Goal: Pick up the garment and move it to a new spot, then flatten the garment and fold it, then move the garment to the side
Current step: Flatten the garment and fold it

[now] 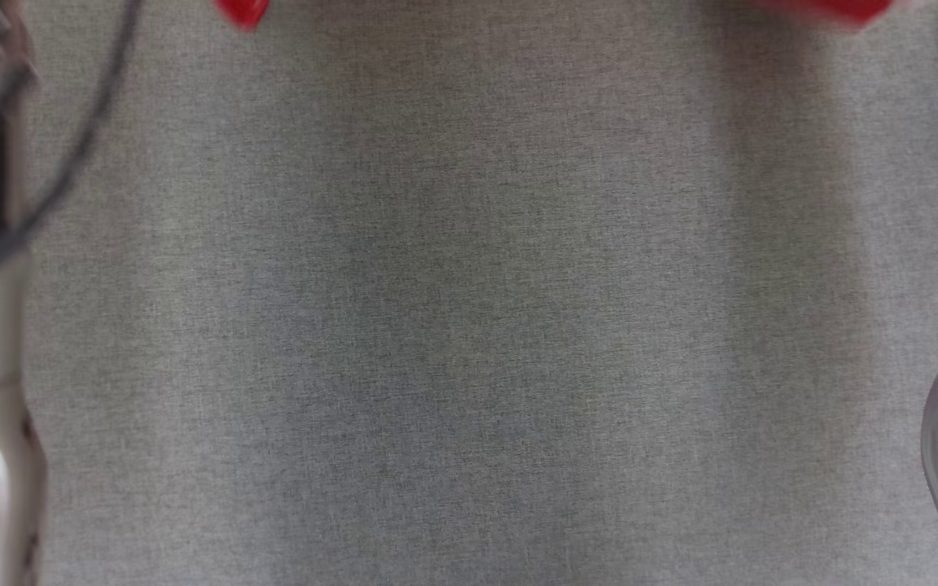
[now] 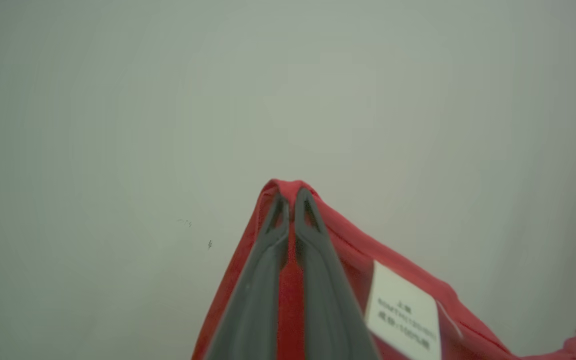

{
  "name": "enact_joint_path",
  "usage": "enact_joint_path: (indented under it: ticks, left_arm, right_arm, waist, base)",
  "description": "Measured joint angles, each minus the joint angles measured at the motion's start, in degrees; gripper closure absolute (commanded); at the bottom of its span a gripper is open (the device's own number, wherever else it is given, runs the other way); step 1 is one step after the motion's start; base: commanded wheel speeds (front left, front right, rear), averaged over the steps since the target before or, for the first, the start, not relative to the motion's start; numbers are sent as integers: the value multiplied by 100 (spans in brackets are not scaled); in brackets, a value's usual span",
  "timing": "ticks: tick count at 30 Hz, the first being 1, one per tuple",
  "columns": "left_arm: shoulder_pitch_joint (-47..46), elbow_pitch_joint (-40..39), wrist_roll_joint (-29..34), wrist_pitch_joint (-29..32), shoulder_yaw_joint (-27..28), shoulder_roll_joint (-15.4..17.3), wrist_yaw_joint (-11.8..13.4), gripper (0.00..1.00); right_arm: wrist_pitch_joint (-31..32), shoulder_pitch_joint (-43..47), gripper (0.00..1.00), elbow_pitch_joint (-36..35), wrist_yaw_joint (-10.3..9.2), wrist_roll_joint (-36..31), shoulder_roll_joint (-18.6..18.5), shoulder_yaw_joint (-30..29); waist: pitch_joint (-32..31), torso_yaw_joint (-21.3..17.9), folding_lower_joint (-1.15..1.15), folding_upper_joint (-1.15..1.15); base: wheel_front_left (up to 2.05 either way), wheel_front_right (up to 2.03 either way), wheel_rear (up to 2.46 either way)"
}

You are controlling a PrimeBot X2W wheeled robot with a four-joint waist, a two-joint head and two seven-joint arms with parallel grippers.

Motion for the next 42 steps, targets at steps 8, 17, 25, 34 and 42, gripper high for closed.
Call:
enact_joint_path:
  ticks: [8, 17, 25, 34, 42]
  left_arm:
    - [1370, -100, -253, -23, -524, -21, -26, 100]
    - [3634, -493, -713, -23, -749, 10, -26, 100]
    - [5604, -586, -1042, -24, -398, -301, 75, 100]
    - [6982, -675, -1218, -24, -485, -552, 271, 100]
    - [7712, -679, -867, 1, -728, -359, 534, 100]
  right_arm:
    - [684, 902, 100, 723, 0, 933, -471, 983]
    - [3081, 3619, 100, -343, 0, 2329, -1220, 1371]
    - [4898, 5935, 100, -1497, 0, 2450, -902, 271]
    - [5924, 7505, 100, -2270, 0, 1664, 341, -891]
    - [6461, 8279, 100, -2699, 0, 1425, 547, -1248]
  waist:
    - [-131, 142, 0, 0]
    - [-786, 234, -1, 0]
    - [-1705, 287, -2, -1]
    - [-2707, 383, -2, -2]
    - [-3333, 491, -1, -2]
  base:
    - [0, 0, 0]
    - [0, 0, 0]
    - [0, 0, 0]
    - [0, 0, 0]
    - [0, 0, 0]
